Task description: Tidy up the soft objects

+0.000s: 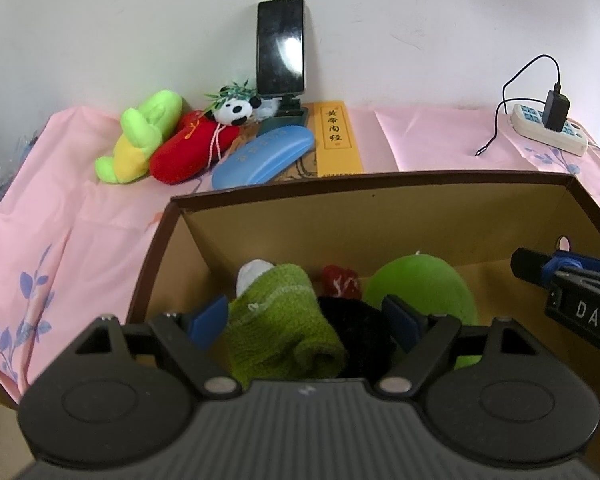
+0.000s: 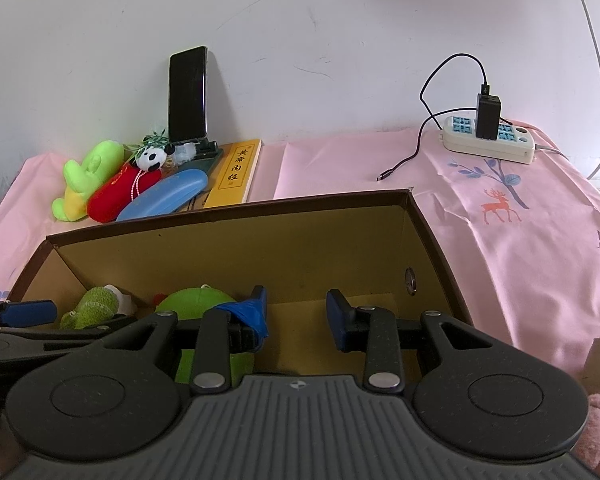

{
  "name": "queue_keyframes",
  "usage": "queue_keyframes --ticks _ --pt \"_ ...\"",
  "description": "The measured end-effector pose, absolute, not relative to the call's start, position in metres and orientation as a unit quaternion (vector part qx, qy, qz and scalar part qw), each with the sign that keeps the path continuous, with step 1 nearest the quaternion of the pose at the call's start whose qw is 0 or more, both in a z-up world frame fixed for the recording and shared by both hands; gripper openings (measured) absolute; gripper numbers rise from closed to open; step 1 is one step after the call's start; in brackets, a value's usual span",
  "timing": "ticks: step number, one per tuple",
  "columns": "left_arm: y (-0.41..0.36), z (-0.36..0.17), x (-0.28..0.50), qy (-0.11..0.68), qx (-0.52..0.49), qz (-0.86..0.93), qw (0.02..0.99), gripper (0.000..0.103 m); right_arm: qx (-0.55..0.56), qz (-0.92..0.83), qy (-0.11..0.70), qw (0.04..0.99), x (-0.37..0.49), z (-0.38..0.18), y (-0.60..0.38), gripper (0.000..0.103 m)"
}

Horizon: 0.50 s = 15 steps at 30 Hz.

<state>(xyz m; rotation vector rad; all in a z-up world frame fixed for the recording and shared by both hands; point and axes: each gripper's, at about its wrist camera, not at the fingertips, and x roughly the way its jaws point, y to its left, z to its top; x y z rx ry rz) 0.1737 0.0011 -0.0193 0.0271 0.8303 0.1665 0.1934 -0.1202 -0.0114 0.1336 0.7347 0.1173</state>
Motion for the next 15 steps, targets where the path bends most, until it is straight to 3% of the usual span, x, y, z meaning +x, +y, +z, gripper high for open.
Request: queue_keyframes --ticks 15 --pt "0.0003 -0.0204 0.1747 0.403 0.019 0.077 0.912 0.084 0.066 0.051 0.357 0.930 0.1923 -0.0106 -0.1192 0.016"
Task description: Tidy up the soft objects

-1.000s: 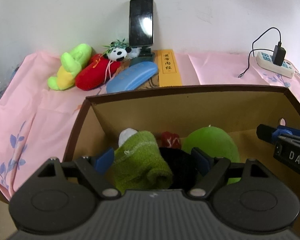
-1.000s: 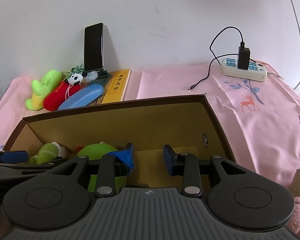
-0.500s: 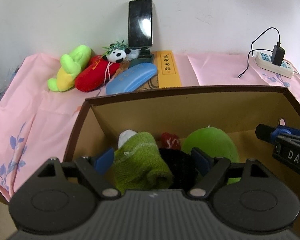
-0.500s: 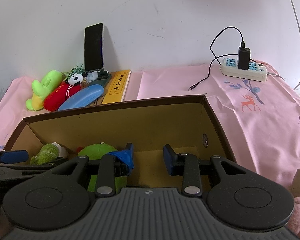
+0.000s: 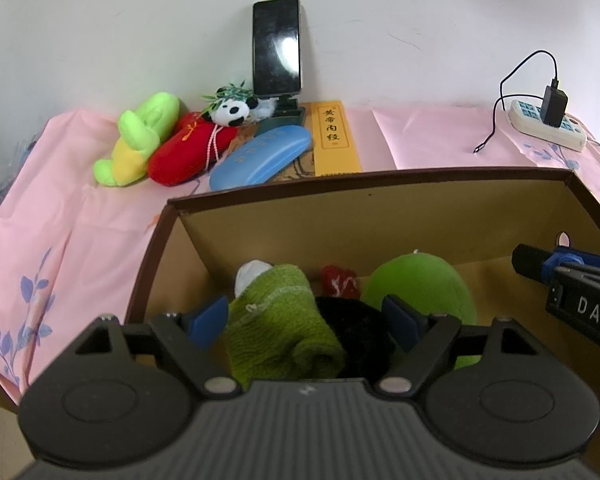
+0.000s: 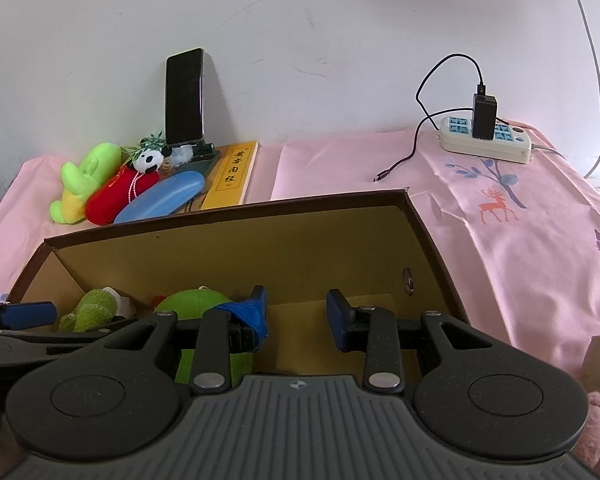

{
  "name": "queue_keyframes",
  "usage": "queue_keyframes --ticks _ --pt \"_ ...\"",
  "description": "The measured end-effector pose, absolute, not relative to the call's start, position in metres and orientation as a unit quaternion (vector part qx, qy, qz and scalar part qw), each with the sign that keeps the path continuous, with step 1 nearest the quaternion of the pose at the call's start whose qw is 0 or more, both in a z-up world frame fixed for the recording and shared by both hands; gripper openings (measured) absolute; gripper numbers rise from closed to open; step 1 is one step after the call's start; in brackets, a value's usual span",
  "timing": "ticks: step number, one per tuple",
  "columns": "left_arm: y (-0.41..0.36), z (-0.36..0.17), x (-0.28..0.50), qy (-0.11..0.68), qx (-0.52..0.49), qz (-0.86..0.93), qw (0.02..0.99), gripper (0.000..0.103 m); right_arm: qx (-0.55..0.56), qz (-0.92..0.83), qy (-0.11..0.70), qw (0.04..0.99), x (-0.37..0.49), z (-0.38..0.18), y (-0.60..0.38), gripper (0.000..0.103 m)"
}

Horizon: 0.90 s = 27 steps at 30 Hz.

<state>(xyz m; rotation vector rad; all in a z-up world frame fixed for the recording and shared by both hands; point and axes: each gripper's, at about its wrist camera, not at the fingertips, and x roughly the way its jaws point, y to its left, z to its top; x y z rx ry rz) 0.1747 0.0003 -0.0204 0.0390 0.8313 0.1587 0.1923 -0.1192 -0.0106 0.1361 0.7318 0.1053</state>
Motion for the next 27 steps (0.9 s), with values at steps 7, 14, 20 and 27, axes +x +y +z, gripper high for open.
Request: queue_keyframes --ticks 7,14,20,27 --pt "0.0006 -0.0205 0.1752 0.404 0.018 0.076 0.912 0.084 0.060 0.049 0.358 0.931 0.1924 -0.0112 -0.1190 0.016" --pt "0.0005 -0.0210 0.1758 0.404 0.017 0.075 0.911 0.084 0.052 0.052 0.354 0.932 0.1923 -0.0111 -0.1181 0.016" --pt "0.0005 -0.0211 0.1759 0.404 0.016 0.074 0.911 0.084 0.052 0.054 0.355 0.932 0.1928 -0.0110 -0.1187 0.016" --pt "0.0000 -0.0210 0.1755 0.404 0.016 0.074 0.911 0.084 0.053 0.051 0.359 0.930 0.1942 -0.0120 -0.1191 0.016"
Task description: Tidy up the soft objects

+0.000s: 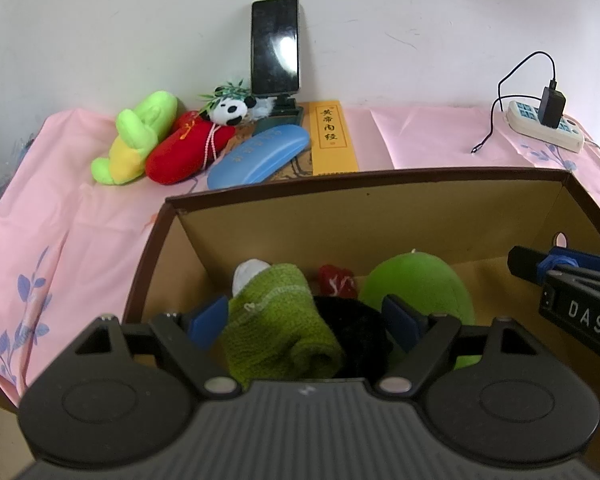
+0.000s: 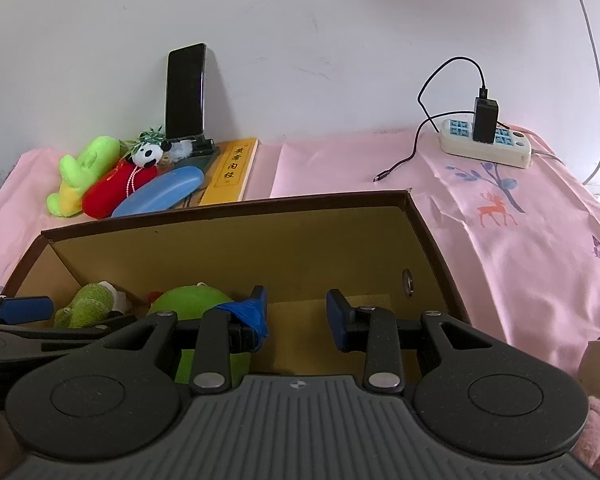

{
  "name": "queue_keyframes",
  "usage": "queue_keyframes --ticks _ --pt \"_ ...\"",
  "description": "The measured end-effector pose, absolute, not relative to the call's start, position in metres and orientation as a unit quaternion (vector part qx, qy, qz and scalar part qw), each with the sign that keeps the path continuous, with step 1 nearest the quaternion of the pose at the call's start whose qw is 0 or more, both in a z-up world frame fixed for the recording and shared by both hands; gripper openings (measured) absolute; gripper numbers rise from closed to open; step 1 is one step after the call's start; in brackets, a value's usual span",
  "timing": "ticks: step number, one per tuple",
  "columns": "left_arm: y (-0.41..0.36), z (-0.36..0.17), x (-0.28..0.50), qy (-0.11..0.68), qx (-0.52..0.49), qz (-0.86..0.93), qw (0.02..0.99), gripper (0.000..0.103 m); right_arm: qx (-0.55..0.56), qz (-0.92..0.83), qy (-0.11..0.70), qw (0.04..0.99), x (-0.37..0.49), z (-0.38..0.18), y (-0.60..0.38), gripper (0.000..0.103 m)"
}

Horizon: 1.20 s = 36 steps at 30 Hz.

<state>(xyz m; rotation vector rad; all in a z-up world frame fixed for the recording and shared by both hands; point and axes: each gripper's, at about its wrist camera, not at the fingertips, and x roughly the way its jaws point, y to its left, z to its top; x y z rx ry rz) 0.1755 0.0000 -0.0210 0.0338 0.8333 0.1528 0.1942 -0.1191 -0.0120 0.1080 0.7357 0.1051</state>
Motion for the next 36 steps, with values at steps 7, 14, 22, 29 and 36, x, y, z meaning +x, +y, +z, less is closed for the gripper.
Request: queue_keyframes --ticks 7,14,22,29,36 --pt "0.0000 -0.0217 0.1756 0.405 0.014 0.075 0.911 0.084 0.053 0.052 0.359 0.930 0.1944 -0.0119 -0.1190 0.016" --pt "0.0002 -0.0216 0.1755 0.404 0.014 0.075 0.912 0.084 0.053 0.052 0.359 0.930 0.1945 -0.0118 -0.1190 0.016" --pt "0.0009 -0.0199 0.1741 0.400 0.017 0.074 0.913 0.084 0.054 0.053 0.359 0.930 0.1946 -0.0113 -0.1180 0.016" --pt "0.0007 -0.0193 0.1749 0.403 0.019 0.073 0.912 0.084 0.054 0.052 0.359 0.930 0.1949 -0.0111 -0.1182 0.016" --pt "0.0008 -0.0198 0.1757 0.404 0.017 0.072 0.912 0.084 0.054 0.053 0.359 0.930 0.1951 -0.0112 -0.1184 0.016"
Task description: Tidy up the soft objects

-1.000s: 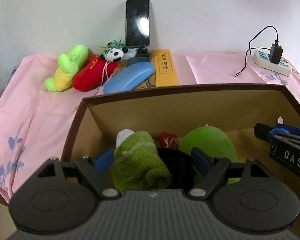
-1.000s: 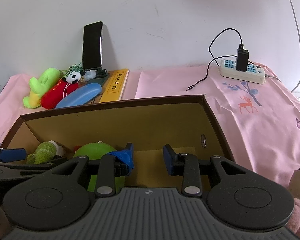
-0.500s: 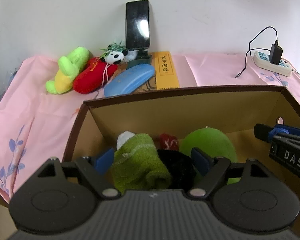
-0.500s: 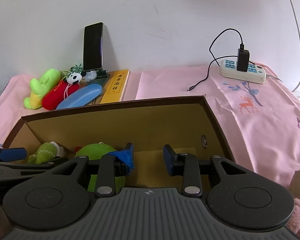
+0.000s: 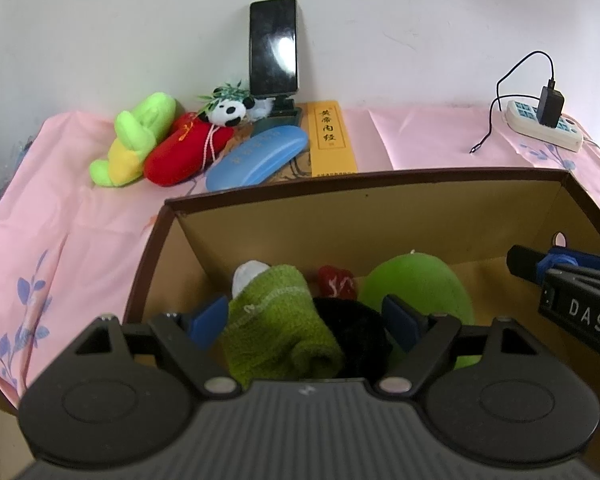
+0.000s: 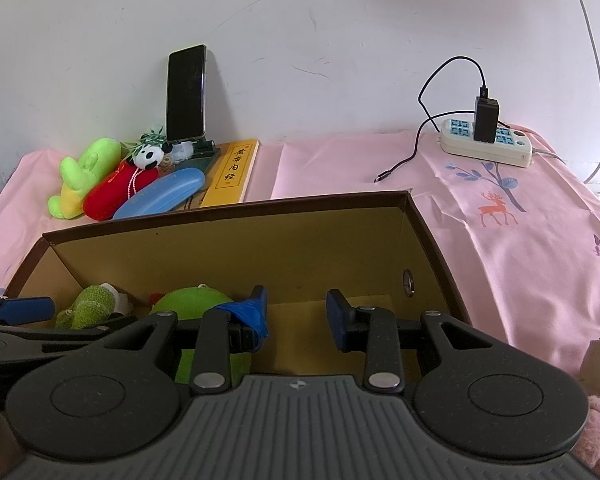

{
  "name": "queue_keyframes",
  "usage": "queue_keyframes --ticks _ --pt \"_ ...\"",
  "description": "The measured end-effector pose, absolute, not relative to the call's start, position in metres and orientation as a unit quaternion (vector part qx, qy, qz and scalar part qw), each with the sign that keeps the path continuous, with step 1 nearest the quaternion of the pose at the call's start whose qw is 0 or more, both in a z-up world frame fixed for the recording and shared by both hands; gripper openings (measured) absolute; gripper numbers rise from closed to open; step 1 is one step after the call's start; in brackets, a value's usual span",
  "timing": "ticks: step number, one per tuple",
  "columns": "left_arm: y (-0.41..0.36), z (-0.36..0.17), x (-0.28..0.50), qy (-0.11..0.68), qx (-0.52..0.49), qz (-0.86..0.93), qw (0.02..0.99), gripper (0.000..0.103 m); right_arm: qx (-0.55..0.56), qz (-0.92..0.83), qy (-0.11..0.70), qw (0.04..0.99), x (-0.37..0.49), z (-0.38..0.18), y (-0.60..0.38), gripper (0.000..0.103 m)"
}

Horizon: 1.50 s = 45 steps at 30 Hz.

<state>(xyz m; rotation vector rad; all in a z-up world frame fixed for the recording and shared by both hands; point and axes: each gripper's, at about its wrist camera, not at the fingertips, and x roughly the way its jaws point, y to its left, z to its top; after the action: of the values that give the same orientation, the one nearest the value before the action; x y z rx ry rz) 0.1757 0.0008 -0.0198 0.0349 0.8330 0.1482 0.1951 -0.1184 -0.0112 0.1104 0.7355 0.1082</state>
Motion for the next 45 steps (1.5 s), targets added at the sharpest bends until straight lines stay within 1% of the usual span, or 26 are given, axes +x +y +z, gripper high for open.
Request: queue_keyframes --ticks 45 --pt "0.0000 -0.0172 0.1728 0.393 0.020 0.069 0.917 0.084 0.057 0.053 0.356 0.931 0.1935 -0.0100 -0.1152 0.016"
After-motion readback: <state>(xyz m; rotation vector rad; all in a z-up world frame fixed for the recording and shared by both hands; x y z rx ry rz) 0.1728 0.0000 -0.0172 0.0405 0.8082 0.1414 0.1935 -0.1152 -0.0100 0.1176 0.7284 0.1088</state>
